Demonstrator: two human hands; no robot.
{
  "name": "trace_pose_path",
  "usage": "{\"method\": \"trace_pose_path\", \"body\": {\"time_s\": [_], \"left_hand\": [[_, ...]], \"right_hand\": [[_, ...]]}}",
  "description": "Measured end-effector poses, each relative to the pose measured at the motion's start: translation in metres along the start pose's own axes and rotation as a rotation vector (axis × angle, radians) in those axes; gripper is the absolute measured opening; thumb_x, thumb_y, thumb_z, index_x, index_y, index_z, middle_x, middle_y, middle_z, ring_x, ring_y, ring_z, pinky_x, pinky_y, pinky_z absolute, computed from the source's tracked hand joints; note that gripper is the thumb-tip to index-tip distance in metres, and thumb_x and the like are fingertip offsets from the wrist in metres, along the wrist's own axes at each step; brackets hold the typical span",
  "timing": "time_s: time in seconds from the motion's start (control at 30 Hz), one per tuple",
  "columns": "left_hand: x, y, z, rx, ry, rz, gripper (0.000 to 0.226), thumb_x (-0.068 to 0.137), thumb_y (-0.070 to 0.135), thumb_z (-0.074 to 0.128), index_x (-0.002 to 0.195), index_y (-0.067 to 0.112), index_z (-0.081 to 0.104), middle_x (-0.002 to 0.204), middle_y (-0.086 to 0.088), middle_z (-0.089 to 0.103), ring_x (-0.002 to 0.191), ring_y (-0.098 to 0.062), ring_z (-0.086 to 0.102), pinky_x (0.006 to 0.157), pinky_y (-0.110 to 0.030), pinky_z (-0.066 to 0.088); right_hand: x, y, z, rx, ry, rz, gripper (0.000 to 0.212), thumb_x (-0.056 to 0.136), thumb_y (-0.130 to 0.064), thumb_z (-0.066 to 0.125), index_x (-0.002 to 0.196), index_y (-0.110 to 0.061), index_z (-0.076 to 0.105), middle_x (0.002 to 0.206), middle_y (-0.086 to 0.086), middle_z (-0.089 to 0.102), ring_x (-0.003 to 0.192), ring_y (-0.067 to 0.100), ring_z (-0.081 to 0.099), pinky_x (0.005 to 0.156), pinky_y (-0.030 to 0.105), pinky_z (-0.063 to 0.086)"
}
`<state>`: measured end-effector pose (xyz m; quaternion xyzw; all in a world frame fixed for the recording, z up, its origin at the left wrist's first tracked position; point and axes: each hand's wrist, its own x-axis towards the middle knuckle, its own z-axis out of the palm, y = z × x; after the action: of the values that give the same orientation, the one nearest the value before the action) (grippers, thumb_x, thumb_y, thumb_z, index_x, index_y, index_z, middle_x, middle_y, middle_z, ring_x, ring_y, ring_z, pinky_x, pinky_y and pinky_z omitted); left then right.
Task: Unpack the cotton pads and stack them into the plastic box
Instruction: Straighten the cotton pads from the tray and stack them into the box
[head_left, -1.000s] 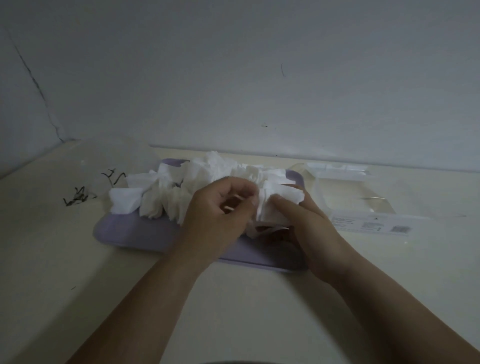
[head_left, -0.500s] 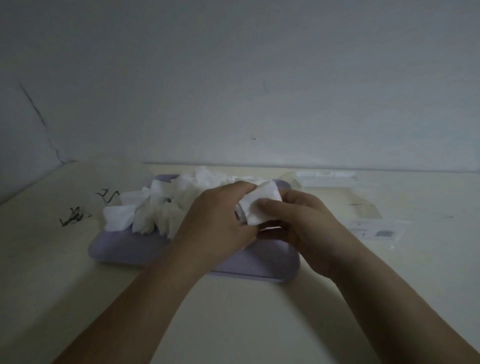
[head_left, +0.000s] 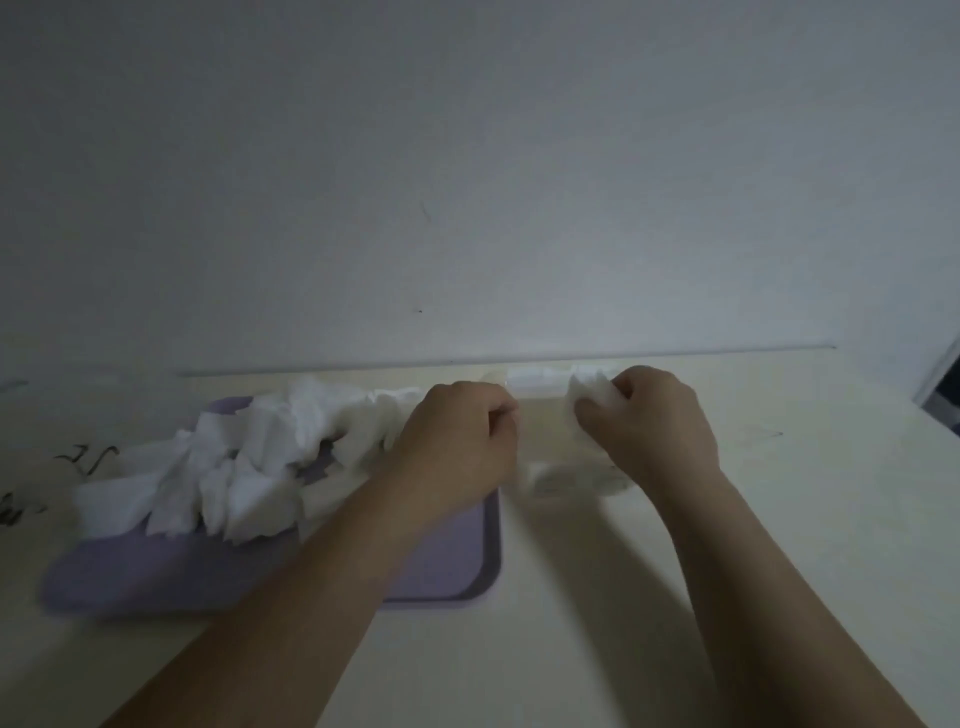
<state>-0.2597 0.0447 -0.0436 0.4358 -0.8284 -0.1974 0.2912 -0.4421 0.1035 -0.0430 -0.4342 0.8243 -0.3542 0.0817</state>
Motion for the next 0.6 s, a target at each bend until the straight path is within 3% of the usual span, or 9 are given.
{"method": "trace_pose_path", "body": {"time_s": [0.1,0.17,0.3,0.37,0.47,0.53,0.6], "left_hand": [[0.004,-0.002,0.013,-0.062,-0.005,-0.068,0.011,0.09,0.03,0.072,0.097,0.025,0.078,0.089,0.01,0.076,0.087,-0.008,0.072,0.083,-0.025,0.058],[0.003,-0.004,0.02,-0.125,0.006,-0.065,0.019,0.088,0.031,0.076,0.105,0.022,0.079,0.094,0.011,0.077,0.089,-0.001,0.071,0.085,-0.022,0.057],[0.002,-0.006,0.026,-0.177,0.021,-0.038,0.01,0.088,0.029,0.076,0.095,0.026,0.081,0.079,0.018,0.075,0.075,0.006,0.07,0.07,-0.014,0.052],[0.0,-0.006,0.027,-0.187,0.027,-0.031,0.01,0.09,0.029,0.073,0.093,0.028,0.082,0.075,0.018,0.075,0.07,0.005,0.069,0.065,-0.011,0.049],[-0.005,-0.009,0.027,-0.221,0.018,-0.033,0.014,0.091,0.027,0.069,0.097,0.029,0.082,0.076,0.018,0.076,0.07,0.003,0.07,0.065,-0.014,0.053],[-0.006,-0.009,0.028,-0.238,0.011,-0.019,0.016,0.09,0.025,0.069,0.1,0.029,0.081,0.08,0.017,0.077,0.073,0.003,0.071,0.07,-0.018,0.058],[-0.007,-0.008,0.03,-0.236,0.025,0.01,0.016,0.087,0.027,0.068,0.096,0.028,0.081,0.08,0.013,0.077,0.074,0.0,0.072,0.074,-0.027,0.061]], "right_hand": [[0.002,-0.001,0.007,-0.105,-0.032,0.022,0.03,0.083,-0.052,0.07,0.087,-0.022,0.065,0.086,-0.001,0.068,0.084,0.029,0.068,0.073,0.035,0.055],[0.001,-0.008,0.007,-0.138,-0.075,0.009,0.032,0.081,-0.052,0.077,0.093,-0.024,0.066,0.085,-0.006,0.063,0.084,0.026,0.066,0.071,0.033,0.051],[0.0,-0.013,0.009,-0.061,-0.206,-0.05,0.057,0.079,-0.053,0.082,0.126,-0.023,0.069,0.108,-0.005,0.074,0.102,0.021,0.071,0.088,0.037,0.057],[0.002,-0.011,0.007,0.035,-0.255,-0.078,0.063,0.079,-0.041,0.085,0.135,-0.018,0.068,0.105,-0.006,0.077,0.103,0.016,0.072,0.094,0.038,0.059],[0.008,-0.004,0.008,0.027,-0.238,-0.134,0.04,0.083,-0.03,0.083,0.121,-0.019,0.076,0.087,-0.012,0.075,0.095,0.012,0.073,0.092,0.037,0.06],[0.008,-0.002,0.012,-0.033,-0.211,-0.159,0.017,0.082,-0.038,0.082,0.094,-0.026,0.081,0.077,-0.011,0.073,0.084,0.015,0.073,0.08,0.035,0.061],[0.008,-0.002,0.019,-0.075,-0.204,-0.165,0.021,0.082,-0.044,0.08,0.077,-0.025,0.078,0.073,-0.005,0.074,0.076,0.02,0.071,0.068,0.033,0.057]]}}
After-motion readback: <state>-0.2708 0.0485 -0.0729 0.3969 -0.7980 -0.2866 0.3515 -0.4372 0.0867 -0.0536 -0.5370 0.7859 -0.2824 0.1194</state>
